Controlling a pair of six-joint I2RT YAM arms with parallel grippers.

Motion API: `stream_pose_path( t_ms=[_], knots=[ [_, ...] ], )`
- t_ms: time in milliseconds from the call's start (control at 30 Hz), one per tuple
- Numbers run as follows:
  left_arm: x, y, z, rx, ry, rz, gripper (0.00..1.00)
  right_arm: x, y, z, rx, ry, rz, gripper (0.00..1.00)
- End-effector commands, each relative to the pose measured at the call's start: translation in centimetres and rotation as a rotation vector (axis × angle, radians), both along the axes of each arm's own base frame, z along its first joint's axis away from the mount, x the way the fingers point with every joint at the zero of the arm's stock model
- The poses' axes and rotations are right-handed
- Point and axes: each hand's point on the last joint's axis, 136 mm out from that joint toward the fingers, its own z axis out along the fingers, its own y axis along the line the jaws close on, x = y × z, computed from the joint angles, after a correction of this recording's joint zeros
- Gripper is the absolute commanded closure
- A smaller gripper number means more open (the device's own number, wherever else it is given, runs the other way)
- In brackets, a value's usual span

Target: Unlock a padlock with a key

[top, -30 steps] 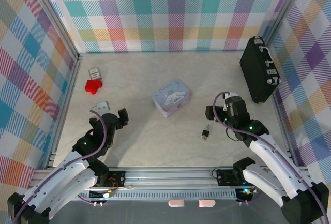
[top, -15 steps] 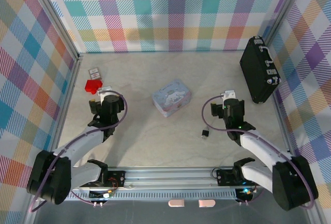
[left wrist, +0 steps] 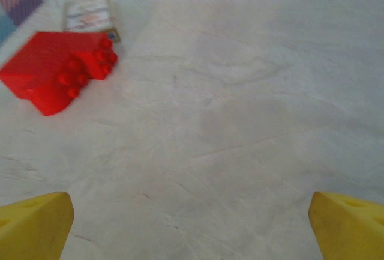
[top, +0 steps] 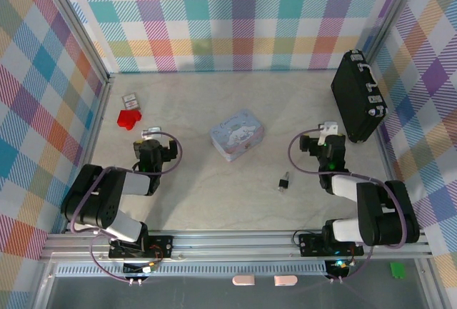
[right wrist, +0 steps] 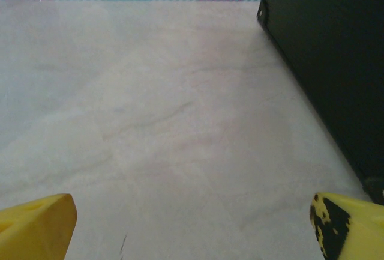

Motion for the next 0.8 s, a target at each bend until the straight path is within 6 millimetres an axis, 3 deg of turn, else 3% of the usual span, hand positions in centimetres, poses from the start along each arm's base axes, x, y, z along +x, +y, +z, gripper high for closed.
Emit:
stream_pose_path(
  t_ms=[0,167,767],
  knots=[
    [2.6,-0.3,1.7,-0.054,-0.081,-0.046,0.00,0.9,1.1,1.2,0.107,-0.092,0.083,0.01],
    [2.7,0.3,1.3,-0.098,-0.043,-0.041,0.00,2.8,1.0,-0.9,0.111,0.003,0.069,0.01],
    [2.7,0.3,1.3,-0.098,-0.045,-0.041,0.00,2.8,1.0,-1.1,0.103,0.000,0.066,0.01]
  ],
)
